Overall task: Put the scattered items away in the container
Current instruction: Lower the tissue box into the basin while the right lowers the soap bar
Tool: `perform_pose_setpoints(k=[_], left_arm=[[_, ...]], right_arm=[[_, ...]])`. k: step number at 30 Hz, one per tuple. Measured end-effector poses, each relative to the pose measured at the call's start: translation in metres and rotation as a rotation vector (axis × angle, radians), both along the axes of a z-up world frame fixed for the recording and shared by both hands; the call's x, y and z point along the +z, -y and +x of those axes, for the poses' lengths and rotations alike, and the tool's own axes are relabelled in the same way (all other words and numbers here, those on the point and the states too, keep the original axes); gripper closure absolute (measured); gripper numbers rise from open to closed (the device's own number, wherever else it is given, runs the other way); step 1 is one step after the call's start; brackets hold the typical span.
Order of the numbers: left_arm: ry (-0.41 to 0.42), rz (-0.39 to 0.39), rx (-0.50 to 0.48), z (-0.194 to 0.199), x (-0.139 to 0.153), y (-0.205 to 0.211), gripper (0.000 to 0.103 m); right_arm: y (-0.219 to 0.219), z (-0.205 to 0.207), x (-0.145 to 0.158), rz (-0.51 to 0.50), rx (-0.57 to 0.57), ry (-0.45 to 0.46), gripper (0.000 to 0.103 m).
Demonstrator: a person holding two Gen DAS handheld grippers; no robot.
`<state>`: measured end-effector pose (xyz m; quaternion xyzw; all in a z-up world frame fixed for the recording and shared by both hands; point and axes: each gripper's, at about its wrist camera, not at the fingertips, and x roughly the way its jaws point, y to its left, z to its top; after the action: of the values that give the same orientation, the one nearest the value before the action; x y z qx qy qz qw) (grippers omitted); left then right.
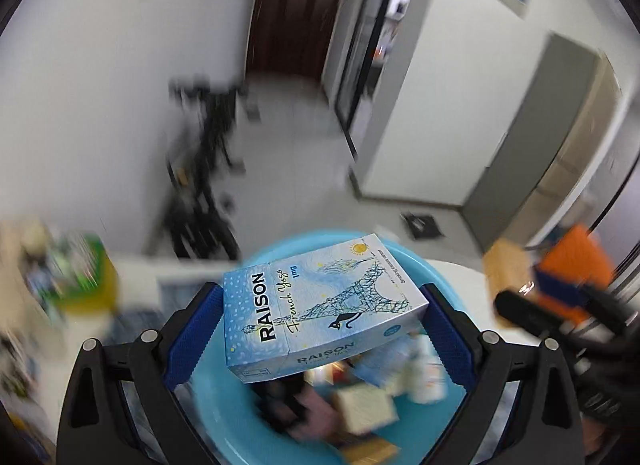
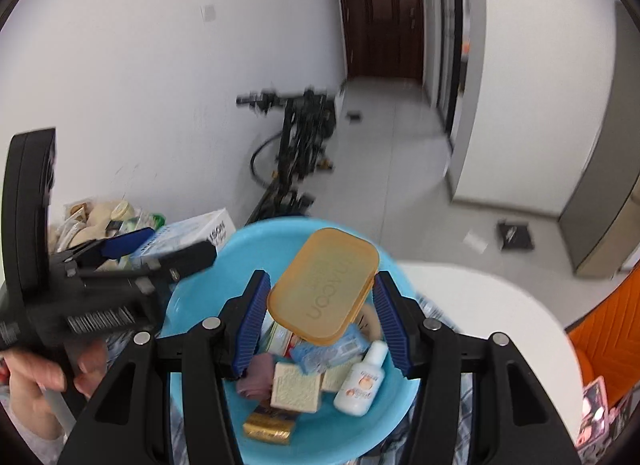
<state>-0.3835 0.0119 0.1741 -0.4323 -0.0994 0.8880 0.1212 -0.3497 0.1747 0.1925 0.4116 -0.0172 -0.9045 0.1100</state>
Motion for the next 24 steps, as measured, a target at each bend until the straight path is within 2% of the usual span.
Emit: perform_pose_setpoints(k=[1,5,7,9,12,14,16,19,22,24], left_arm=[[0.030,0.012,0.003,-0.006,-0.001,0.002,0.005],[0.174,-0.034,-0.011,-0.039,-0.007,0.003,0.005],[0.221,-0.038,-0.059,-0.045,-0.006,0.002,0.005],[0.208,-0.084,-0.102,-0.047,0.001,-0.004,0.005],[0.255,-0.109,-0.119,-0.050,0.003,-0.007,0.005],[0.256,-0.137,-0.101,-0.050,0.008,-0.008,0.005],[0.249,-0.205,-0.086,-0.049,0.012,-0.012,0.005],[0.242,-0.185,-0.134,-0.043,0.018,-0.022,0.005],[0.224,-0.255,-0.169,-0.040,0.018,-0.033,0.005],[0.223,-0.252,-0.189,-0.040,0.015,-0.034,0.005]], right_arm=[[-0.002,-0.006,-0.003,-0.012,0.006,0.043,0.051],[-0.008,-0.031,-0.014,-0.023,-0.003,0.160,0.051],[-0.011,-0.039,-0.016,-0.004,-0.017,0.201,0.051],[-0.015,-0.040,-0.012,-0.025,-0.014,0.222,0.051],[-0.021,-0.043,-0.005,-0.091,-0.002,0.252,0.051],[-0.020,-0.043,0.001,-0.054,0.007,0.250,0.051],[-0.024,-0.044,0.003,-0.045,0.009,0.286,0.051],[-0.028,-0.048,0.006,-0.108,0.009,0.314,0.051],[-0.027,-0.049,0.006,-0.079,-0.015,0.324,0.051],[-0.026,-0.049,0.002,-0.069,-0.024,0.340,0.051]])
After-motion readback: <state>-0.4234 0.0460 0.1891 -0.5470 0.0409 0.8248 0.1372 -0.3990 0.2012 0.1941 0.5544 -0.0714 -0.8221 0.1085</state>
